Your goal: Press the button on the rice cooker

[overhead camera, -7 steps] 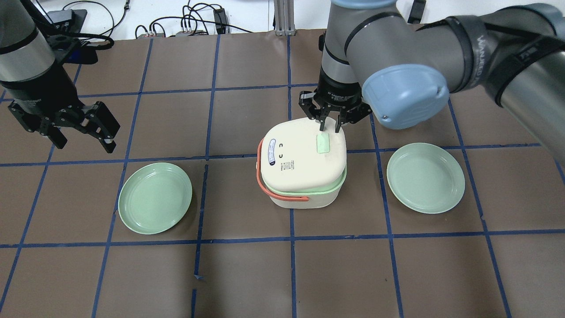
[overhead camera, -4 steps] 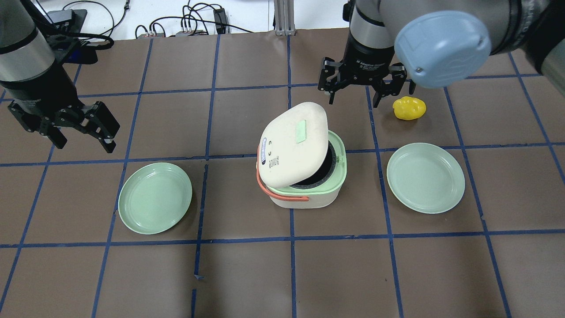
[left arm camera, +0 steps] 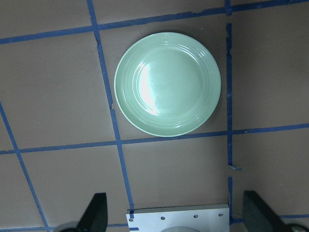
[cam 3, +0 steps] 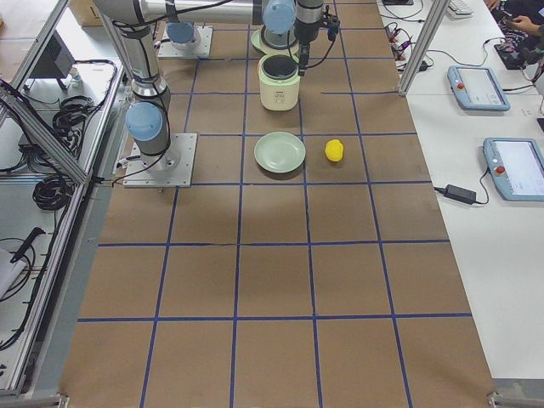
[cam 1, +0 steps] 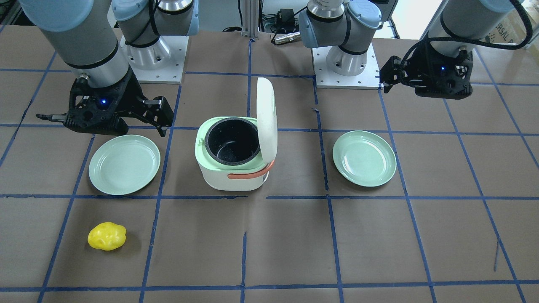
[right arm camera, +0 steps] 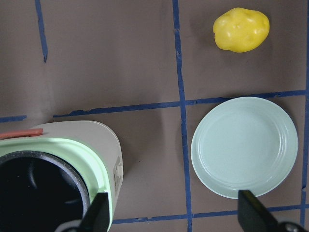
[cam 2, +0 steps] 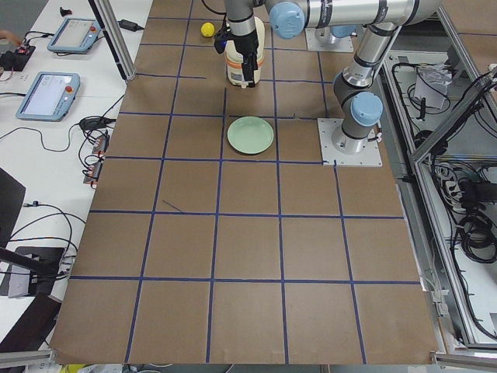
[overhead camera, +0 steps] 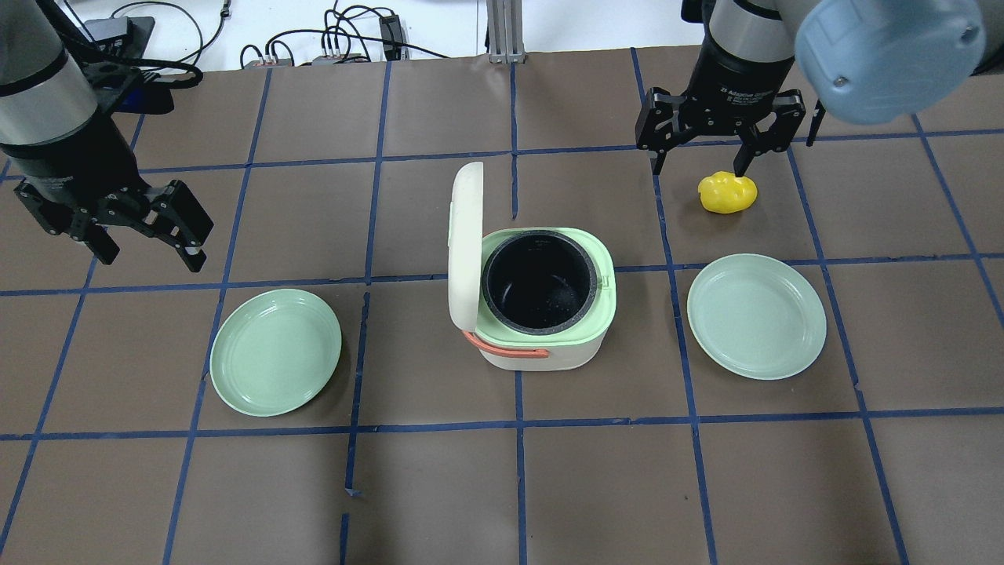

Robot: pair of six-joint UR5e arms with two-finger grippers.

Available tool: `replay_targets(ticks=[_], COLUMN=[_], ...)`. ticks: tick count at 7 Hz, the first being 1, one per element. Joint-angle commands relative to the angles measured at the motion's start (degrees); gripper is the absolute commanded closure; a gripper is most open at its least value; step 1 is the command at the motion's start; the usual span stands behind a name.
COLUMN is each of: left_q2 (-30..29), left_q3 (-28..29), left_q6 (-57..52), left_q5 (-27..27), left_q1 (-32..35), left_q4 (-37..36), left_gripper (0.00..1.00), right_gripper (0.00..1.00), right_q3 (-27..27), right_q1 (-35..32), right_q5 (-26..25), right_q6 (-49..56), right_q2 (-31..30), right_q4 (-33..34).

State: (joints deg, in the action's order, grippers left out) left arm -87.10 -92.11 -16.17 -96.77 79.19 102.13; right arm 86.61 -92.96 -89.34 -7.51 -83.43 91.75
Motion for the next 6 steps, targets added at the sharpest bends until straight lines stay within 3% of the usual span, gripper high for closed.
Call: replay_targets(ticks=[1,6], left_q2=[0.00,0.00], left_q3=[0.00,0.00], left_q6=[0.00,0.00], left_q5=[0.00,0.00], left_q1=[0.00,0.00], left_q4=[0.00,0.00], left_gripper=[0.00,0.00], right_gripper=[0.03,0.00], right_q3=[0.13,0.22], right_q1=[-0.02,-0.38], right_q5=[-0.65,-0.57], right_q6=[0.13,0.04], right_q2=[-1.29,-1.38], right_q4=[-2.01,-2.02])
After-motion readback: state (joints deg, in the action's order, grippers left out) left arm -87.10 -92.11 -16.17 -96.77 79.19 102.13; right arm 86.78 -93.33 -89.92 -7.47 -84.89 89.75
